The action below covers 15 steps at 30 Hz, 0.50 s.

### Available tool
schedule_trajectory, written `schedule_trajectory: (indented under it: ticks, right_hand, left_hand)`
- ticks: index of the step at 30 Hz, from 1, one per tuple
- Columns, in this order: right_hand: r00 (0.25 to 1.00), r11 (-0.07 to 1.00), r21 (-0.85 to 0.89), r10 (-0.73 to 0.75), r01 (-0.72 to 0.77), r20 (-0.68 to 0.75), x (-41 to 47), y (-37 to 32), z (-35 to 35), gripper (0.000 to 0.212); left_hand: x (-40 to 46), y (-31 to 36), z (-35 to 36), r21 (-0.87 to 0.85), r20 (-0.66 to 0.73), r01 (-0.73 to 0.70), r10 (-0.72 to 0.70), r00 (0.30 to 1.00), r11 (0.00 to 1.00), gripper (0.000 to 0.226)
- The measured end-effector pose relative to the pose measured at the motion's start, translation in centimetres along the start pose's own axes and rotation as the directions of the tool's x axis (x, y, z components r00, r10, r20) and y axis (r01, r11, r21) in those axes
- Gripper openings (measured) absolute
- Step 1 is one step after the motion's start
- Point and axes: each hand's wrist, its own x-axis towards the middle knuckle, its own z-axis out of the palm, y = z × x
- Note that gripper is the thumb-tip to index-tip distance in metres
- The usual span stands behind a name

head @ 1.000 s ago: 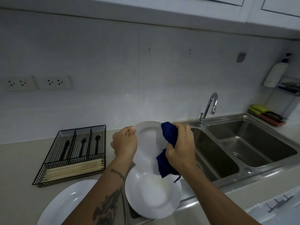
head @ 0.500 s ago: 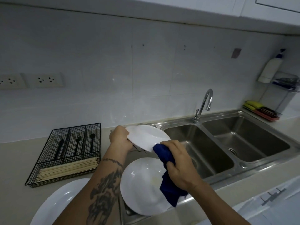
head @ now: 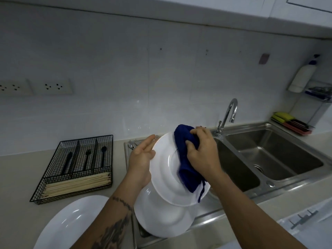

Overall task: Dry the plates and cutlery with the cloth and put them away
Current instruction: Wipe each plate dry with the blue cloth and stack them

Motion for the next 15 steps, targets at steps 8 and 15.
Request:
schedule_trajectory:
  ticks: [8, 15]
  right_hand:
    - [0.984, 0.957, -0.245, -0.123, 0.153, 0.131, -3.8, -2.7, 3.9, 0.063]
    - [0.935, 0.989, -0.119, -0.044, 0.092, 0.353, -1.7, -0.7, 2.2, 0.071]
  left_hand:
    - [-0.2, -0.2, 1.2, 0.062, -0.026, -0.047, 0.049, 0.998, 0.997, 0.056]
    - [0.2, 0.1, -0.3, 0.044, -0.094, -0.02, 0.024, 0.995, 0.999, 0.056]
